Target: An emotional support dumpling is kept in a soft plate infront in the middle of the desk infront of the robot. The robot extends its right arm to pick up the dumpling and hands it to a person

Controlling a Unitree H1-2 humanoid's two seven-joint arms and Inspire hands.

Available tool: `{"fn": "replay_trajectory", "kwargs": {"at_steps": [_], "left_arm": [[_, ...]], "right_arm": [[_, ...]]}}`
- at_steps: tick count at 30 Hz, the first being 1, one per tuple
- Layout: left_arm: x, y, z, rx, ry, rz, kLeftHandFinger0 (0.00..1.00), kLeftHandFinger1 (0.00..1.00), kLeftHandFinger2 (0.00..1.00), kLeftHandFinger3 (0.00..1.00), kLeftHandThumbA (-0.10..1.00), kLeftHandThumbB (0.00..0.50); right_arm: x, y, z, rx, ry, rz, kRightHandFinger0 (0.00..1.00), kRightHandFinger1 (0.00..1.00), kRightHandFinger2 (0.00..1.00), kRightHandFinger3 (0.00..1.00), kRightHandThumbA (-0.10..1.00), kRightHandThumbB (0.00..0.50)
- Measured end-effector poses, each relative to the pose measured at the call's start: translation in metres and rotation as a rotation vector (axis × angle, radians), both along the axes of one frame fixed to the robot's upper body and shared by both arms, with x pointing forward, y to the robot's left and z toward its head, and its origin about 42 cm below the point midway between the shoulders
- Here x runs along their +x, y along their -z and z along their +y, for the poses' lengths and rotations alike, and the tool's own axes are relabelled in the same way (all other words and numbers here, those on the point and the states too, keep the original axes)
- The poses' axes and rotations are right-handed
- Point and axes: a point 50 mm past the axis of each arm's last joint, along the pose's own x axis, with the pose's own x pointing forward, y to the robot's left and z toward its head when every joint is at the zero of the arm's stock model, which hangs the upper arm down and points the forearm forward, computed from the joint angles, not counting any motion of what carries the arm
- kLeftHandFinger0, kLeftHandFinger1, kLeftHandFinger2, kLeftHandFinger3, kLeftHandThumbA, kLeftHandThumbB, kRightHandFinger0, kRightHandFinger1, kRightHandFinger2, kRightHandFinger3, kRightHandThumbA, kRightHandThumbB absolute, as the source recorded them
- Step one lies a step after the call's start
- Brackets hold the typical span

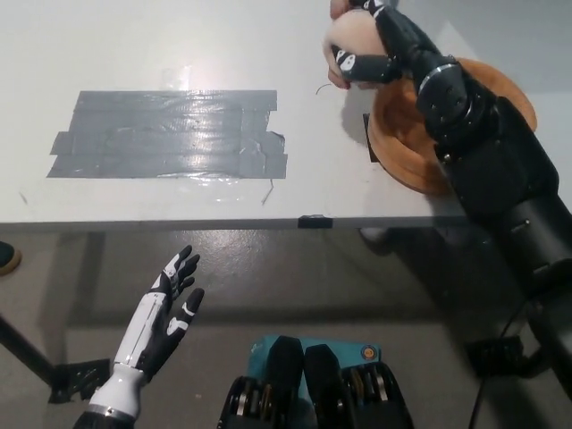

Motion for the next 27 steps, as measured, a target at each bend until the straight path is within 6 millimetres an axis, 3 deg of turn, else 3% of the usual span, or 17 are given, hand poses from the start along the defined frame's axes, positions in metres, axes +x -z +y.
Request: {"fn": "replay_trajectory", "kwargs": {"at_steps": [1,2,3,4,5,7,9,11,19,25,27], "left_arm": [[0.000,0.000,0.000,0.000,0.000,0.000,1.00,1.00,1.00,1.00,0.84,0.349],[0.000,0.000,0.000,0.000,0.000,-0.001,1.00,1.00,1.00,1.00,0.84,0.349],[0.000,0.000,0.000,0.000,0.000,-0.001,1.00,1.00,1.00,1.00,0.85,0.348],[0.000,0.000,0.000,0.000,0.000,-0.001,1.00,1.00,1.00,1.00,0.85,0.344],[0.001,0.000,0.000,0.000,0.000,-0.001,1.00,1.00,1.00,1.00,0.84,0.344],[0.001,0.000,0.000,0.000,0.000,-0.001,0.99,1.00,1.00,1.00,0.84,0.344],[0.000,0.000,0.000,0.000,0.000,-0.001,0.99,1.00,1.00,1.00,0.83,0.332],[0.001,0.000,0.000,0.000,0.000,-0.001,1.00,1.00,1.00,1.00,0.82,0.333],[0.001,-0.001,0.000,0.000,0.002,-0.003,1.00,1.00,1.00,1.00,0.83,0.333],[0.003,-0.003,0.000,0.003,0.004,-0.008,0.99,1.00,1.00,1.00,0.82,0.321],[0.003,-0.003,0.000,0.003,0.004,-0.008,0.99,1.00,1.00,1.00,0.81,0.319]], "right_arm": [[0.001,0.002,0.000,-0.012,0.000,0.007,0.42,0.81,1.00,1.00,-0.01,0.263],[0.001,0.004,0.000,-0.021,0.001,0.013,0.66,1.00,1.00,1.00,0.13,0.292],[0.001,0.008,0.000,-0.039,0.000,0.028,0.85,1.00,1.00,1.00,0.20,0.296],[0.002,0.011,0.000,-0.055,-0.004,0.042,0.95,1.00,1.00,1.00,0.26,0.317],[0.002,0.013,0.000,-0.064,-0.006,0.051,1.00,1.00,1.00,1.00,0.43,0.369],[0.002,0.018,-0.001,-0.100,-0.013,0.078,1.00,1.00,1.00,1.00,0.58,0.453],[0.003,0.021,-0.004,-0.144,-0.015,0.098,1.00,1.00,1.00,1.00,0.70,0.496],[0.003,0.023,-0.006,-0.176,-0.016,0.107,1.00,1.00,1.00,1.00,0.81,0.500],[0.002,0.015,-0.012,-0.192,-0.022,0.084,1.00,1.00,1.00,1.00,0.98,0.500],[-0.008,-0.014,-0.012,-0.127,-0.044,-0.042,1.00,1.00,1.00,1.00,0.95,0.500],[-0.015,-0.025,-0.014,-0.098,-0.051,-0.094,1.00,1.00,1.00,1.00,0.94,0.465]]}}
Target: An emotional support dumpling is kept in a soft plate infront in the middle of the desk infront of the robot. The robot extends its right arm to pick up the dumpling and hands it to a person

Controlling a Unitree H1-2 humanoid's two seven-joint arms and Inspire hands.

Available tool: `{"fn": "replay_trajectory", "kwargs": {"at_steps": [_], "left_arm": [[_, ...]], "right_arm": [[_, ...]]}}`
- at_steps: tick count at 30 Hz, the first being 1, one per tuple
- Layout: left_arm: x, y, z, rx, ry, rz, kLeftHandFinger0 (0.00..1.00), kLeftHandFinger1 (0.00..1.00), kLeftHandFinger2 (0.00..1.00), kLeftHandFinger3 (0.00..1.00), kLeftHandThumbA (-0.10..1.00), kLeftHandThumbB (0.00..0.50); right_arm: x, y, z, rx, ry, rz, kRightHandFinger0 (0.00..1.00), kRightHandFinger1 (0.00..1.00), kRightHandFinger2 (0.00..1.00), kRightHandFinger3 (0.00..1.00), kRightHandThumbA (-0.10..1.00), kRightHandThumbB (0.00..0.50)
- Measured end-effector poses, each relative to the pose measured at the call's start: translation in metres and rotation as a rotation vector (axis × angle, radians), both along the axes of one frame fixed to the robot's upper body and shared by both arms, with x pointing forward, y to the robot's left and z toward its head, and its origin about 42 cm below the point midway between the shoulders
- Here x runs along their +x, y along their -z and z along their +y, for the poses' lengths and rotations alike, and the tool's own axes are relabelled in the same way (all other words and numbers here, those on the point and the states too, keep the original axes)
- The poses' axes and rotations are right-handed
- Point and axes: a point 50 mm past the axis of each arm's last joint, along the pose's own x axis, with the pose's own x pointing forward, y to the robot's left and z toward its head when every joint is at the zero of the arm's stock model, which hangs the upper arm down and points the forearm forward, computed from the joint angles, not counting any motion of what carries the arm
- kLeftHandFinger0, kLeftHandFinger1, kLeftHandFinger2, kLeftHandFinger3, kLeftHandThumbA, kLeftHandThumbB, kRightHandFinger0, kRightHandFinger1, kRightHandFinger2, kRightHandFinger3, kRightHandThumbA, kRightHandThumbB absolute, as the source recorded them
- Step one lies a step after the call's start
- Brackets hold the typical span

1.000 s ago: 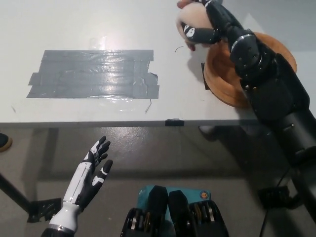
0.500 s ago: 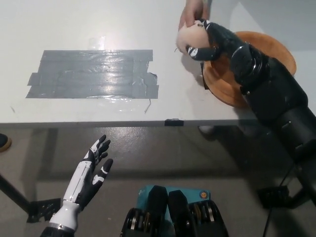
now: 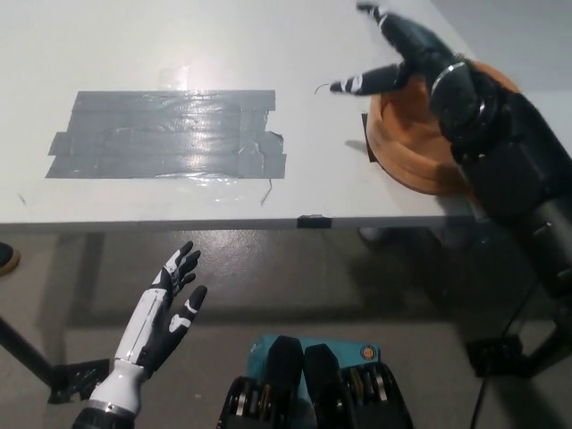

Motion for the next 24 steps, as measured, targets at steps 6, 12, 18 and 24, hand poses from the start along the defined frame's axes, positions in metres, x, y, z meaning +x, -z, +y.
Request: {"fn": "replay_trajectory", "kwargs": {"at_steps": [6,12,18,24], "left_arm": [[0.000,0.000,0.000,0.000,-0.001,0.001,1.00,1.00,1.00,1.00,0.79,0.325],[0.000,0.000,0.000,0.000,-0.002,0.005,1.00,1.00,1.00,1.00,0.80,0.307],[0.000,0.002,0.000,0.000,-0.003,0.011,0.99,1.00,1.00,1.00,0.78,0.305],[0.000,0.006,0.001,0.001,-0.006,0.025,0.99,1.00,1.00,1.00,0.79,0.312]], "right_arm": [[-0.027,-0.014,-0.006,0.065,-0.036,-0.111,1.00,1.00,1.00,1.00,0.94,0.450],[-0.061,0.005,-0.009,0.109,-0.077,-0.143,1.00,1.00,1.00,1.00,0.98,0.409],[-0.114,0.051,-0.016,0.172,-0.119,-0.125,1.00,1.00,1.00,1.00,0.95,0.364],[-0.185,0.103,-0.028,0.270,-0.141,-0.061,1.00,1.00,1.00,1.00,0.94,0.376]]}}
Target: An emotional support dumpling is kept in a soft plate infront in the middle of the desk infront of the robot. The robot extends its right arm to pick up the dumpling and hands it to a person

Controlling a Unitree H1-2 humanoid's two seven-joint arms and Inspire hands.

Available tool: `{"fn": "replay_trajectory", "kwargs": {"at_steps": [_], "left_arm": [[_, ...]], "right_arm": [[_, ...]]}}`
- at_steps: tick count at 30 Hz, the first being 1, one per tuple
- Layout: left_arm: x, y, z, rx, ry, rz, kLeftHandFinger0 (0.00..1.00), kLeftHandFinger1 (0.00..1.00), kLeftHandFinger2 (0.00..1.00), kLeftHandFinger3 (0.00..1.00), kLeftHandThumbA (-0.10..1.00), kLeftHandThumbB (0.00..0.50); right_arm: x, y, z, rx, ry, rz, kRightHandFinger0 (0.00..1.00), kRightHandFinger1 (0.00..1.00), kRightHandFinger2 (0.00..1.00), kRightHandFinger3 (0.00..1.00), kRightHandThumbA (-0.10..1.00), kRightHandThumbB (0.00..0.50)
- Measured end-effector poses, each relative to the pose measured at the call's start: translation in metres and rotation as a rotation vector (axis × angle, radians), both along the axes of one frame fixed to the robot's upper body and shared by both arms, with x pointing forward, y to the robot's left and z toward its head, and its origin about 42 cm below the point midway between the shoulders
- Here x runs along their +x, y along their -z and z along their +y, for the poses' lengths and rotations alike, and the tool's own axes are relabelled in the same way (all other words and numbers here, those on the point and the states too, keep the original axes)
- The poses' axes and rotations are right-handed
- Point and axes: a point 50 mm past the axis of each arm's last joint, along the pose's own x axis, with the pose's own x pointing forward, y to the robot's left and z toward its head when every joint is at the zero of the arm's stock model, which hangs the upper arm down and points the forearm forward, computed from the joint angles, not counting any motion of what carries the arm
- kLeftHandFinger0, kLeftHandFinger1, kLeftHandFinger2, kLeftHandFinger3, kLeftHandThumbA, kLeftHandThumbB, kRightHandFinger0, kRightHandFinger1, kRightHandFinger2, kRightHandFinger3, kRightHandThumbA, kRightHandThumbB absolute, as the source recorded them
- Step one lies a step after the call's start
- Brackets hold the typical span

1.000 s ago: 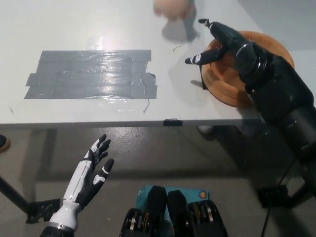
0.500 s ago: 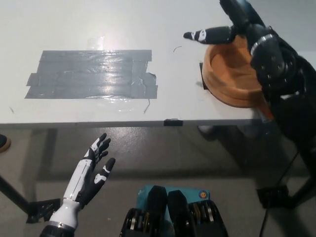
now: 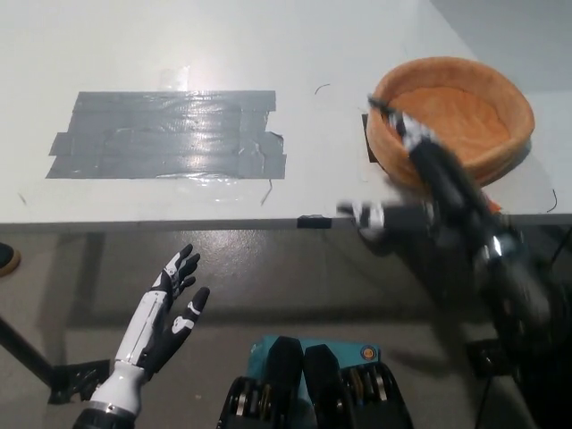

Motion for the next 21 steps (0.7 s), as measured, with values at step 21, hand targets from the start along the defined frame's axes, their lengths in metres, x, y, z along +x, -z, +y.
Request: {"fn": "replay_trajectory", "kwargs": {"at_steps": [21], "left_arm": [[0.003,-0.003,-0.002,0.004,0.018,-0.012,0.96,1.00,1.00,1.00,0.79,0.311]], "right_arm": [[-0.063,0.126,-0.036,0.160,0.038,0.251,1.00,1.00,1.00,1.00,0.86,0.330]]}}
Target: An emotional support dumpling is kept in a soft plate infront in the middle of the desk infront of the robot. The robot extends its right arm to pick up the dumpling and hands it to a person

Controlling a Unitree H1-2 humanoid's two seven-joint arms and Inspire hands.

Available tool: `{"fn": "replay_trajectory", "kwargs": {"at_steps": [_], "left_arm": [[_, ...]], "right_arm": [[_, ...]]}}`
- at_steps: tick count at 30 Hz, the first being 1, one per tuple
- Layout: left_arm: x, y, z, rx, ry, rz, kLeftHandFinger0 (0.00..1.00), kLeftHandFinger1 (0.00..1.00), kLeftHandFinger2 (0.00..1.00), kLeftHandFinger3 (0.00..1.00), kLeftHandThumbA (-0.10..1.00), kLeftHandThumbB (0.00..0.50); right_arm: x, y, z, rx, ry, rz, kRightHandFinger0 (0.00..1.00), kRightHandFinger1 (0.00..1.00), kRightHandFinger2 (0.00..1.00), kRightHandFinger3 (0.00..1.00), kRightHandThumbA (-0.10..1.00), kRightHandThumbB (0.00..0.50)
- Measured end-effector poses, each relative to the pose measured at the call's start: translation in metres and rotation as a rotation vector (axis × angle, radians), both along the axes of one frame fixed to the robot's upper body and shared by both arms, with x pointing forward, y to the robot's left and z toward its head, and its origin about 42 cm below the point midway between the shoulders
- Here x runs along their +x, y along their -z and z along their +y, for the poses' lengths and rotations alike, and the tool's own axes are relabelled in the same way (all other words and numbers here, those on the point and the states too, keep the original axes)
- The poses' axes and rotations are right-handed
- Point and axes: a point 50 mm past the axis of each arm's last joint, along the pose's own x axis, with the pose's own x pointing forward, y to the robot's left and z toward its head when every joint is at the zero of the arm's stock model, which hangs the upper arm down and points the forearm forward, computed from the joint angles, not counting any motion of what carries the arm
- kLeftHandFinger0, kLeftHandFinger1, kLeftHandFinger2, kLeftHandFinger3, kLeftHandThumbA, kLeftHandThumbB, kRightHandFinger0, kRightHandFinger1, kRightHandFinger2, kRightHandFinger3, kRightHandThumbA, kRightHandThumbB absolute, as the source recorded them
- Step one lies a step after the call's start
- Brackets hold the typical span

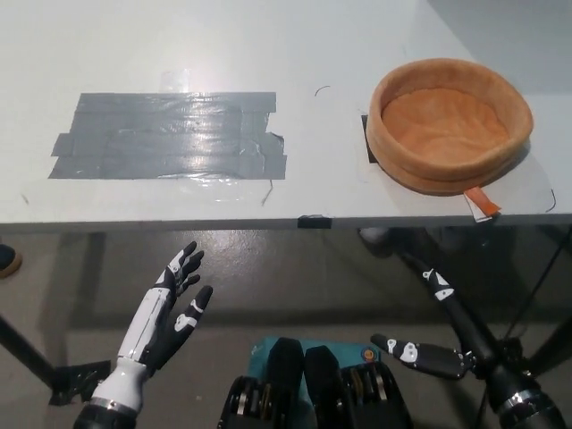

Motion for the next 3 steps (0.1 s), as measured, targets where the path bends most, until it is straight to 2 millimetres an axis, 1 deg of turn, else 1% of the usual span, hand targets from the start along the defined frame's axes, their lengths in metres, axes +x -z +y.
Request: {"fn": "replay_trajectory", "kwargs": {"at_steps": [3], "left_arm": [[-0.0001,0.0001,0.0001,0.000,0.000,0.000,0.98,1.00,1.00,1.00,0.80,0.323]], "right_arm": [[0.0007,0.0051,-0.0009,-0.002,-0.001,0.008,1.00,1.00,1.00,1.00,0.86,0.332]]}}
